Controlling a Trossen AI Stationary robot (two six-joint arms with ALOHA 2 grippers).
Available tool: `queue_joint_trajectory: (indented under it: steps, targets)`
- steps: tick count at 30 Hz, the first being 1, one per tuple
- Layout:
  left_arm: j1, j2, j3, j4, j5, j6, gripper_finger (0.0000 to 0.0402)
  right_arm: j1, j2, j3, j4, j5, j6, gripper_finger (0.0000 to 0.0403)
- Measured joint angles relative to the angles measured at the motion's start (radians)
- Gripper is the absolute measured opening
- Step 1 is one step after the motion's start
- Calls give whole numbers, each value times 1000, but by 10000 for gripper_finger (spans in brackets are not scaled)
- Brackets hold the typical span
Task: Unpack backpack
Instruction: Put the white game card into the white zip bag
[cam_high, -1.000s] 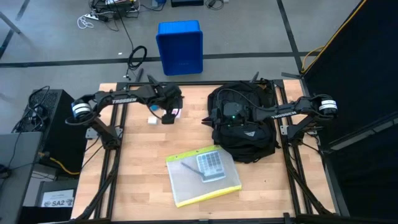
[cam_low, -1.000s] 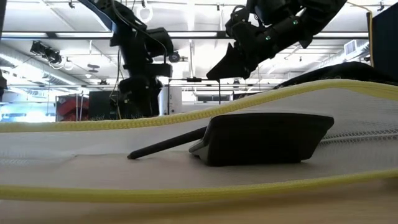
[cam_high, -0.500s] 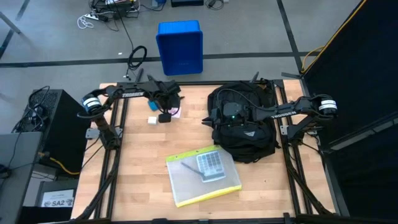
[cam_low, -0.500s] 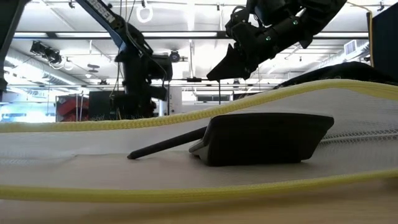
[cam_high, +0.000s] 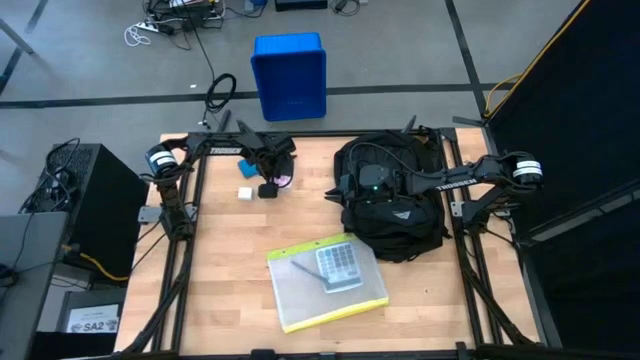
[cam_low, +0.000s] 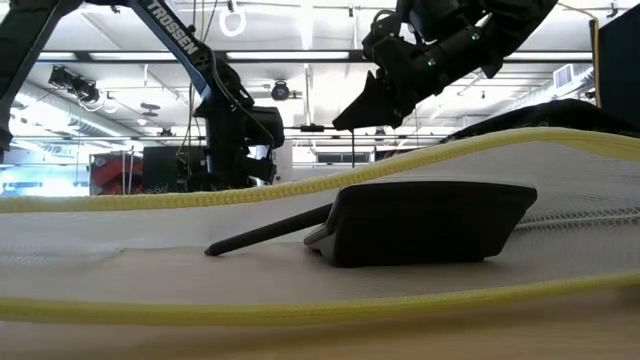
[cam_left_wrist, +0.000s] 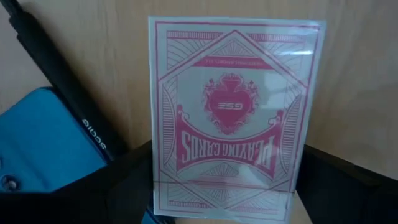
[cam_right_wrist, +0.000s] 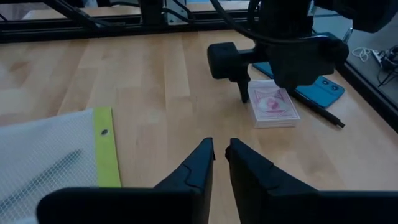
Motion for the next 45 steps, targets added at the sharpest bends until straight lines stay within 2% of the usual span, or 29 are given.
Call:
queue_joint_trajectory:
  steps: [3,6,10,16,19,24,29,35,41,45]
  targets:
    - [-5,1,-1,-3,-1,0,300,0,0,0,0,0,-3,24]
    - [-17,1,-1,-5,-14,0,264,0,0,0,0,0,-5,27]
    - [-43,5,30,-71,-37,-9,262,0,0,0,-1,0,-5,32]
    - [-101,-21,148,-306,-60,-96,262,0,-3,0,-5,0,-6,26]
    - [-147,-85,162,-373,-20,-151,262,1,-14,0,-16,0,-6,24]
    - [-275,-218,145,-389,110,-302,262,14,-36,0,-62,2,-6,28]
    - [-472,-309,144,-362,138,-545,262,46,-43,0,-96,1,-3,26]
    - [-676,-333,144,-255,140,-674,262,137,-43,0,-84,3,-71,26]
    - [-759,-333,145,-53,210,-759,262,326,-41,0,-49,17,-279,28]
    - [-772,-330,145,25,242,-825,262,448,-34,0,-32,155,-373,31]
